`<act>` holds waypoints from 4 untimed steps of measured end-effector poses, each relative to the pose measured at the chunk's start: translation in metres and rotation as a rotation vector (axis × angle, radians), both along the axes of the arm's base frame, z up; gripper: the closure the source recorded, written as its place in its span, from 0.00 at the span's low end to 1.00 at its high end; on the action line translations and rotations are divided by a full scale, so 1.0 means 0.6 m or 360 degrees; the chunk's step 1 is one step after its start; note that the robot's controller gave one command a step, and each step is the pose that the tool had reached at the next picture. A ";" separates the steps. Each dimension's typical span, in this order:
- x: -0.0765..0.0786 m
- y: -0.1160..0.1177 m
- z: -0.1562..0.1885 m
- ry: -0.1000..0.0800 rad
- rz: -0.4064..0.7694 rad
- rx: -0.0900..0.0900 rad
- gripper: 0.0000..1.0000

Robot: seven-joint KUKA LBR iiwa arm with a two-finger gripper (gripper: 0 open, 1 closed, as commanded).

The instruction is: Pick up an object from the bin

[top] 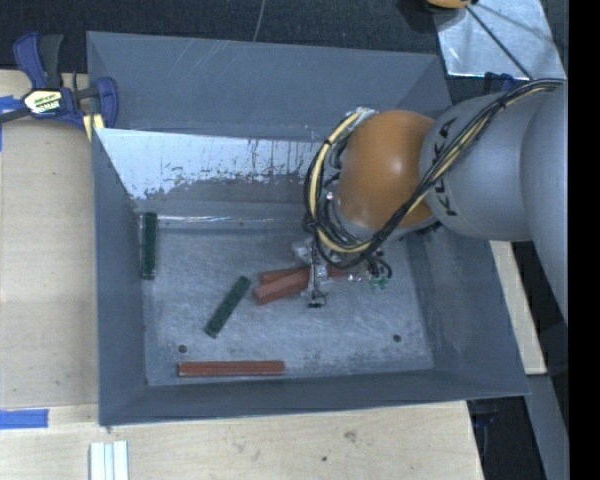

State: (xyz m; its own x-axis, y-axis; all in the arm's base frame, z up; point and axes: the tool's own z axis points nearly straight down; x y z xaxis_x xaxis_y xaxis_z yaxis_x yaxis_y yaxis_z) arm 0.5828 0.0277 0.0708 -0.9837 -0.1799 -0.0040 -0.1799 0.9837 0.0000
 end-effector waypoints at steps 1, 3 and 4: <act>0.000 0.000 0.000 0.0000 0.0000 0.0000 1.00; 0.002 0.041 0.168 0.0006 -0.0027 -0.0004 1.00; 0.001 0.007 0.173 -0.0007 -0.0016 0.0006 1.00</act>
Offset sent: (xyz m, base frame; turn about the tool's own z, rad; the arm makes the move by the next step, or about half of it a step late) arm -0.0303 -0.0226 0.1790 -0.0228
